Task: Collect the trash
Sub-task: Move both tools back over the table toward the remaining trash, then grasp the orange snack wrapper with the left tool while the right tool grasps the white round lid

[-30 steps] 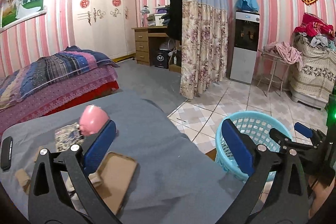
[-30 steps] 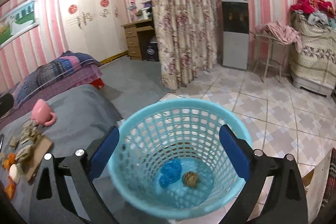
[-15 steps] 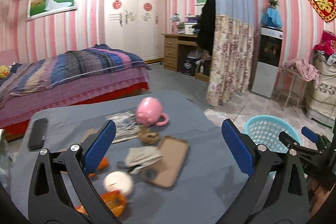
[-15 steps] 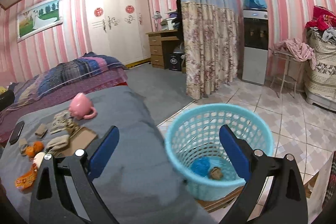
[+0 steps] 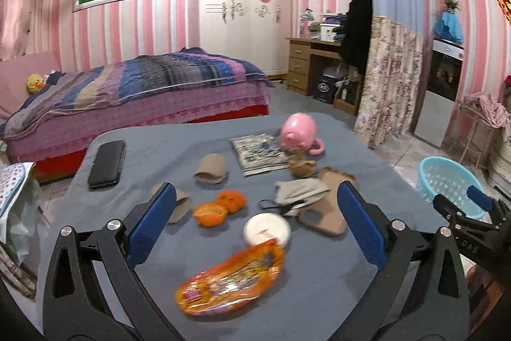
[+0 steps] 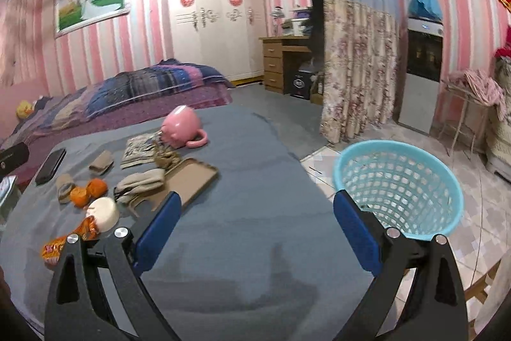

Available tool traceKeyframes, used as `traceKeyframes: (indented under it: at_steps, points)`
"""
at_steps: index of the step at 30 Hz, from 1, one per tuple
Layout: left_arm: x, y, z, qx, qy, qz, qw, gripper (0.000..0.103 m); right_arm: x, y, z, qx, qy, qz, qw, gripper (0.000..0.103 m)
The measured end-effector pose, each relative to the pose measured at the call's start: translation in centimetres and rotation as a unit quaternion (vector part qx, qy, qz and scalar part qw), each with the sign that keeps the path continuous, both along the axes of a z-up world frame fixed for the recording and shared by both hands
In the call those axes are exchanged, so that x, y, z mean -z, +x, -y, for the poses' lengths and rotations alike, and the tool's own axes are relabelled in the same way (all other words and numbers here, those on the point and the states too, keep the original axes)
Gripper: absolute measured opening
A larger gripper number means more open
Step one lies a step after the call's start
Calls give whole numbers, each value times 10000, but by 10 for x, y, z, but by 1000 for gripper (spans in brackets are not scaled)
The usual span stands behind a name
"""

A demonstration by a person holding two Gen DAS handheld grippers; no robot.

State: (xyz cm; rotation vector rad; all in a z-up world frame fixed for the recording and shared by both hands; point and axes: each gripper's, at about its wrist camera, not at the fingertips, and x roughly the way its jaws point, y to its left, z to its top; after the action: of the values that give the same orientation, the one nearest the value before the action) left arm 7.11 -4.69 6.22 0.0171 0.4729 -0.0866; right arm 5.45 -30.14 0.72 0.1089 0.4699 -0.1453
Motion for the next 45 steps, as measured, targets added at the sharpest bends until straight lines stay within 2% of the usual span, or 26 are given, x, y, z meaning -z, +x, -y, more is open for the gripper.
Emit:
traceKeyframes:
  at_steps: [7, 17, 26, 32, 36, 40, 43, 45]
  points:
    - [18, 2, -31, -230, 94, -111, 9996, 97, 1, 3, -21, -266, -81, -4, 9996, 94]
    - [44, 4, -62, -438, -7, -341, 9985, 97, 8, 11, -34, -372, -244, -107, 9990, 94]
    - [74, 12, -81, -599, -102, -741, 9954, 97, 11, 19, -46, -559, -255, -201, 9979, 94]
    - [100, 19, -83, -474, -185, -1087, 9928, 97, 19, 27, -56, -617, -402, -341, 9967, 94]
    - [121, 23, -73, -120, -381, -1470, 9883, 97, 22, 30, -58, -611, -509, -396, 9960, 94]
    - [135, 24, -60, 39, -236, -1661, 9858, 97, 24, 33, -56, -564, -508, -460, 9960, 94]
    - [137, 22, -53, 158, -122, -1640, 9863, 78, 25, 34, -53, -534, -460, -480, 9964, 94]
    - [138, 20, -46, 260, 26, -1621, 9864, 58, 25, 35, -53, -524, -463, -490, 9963, 94]
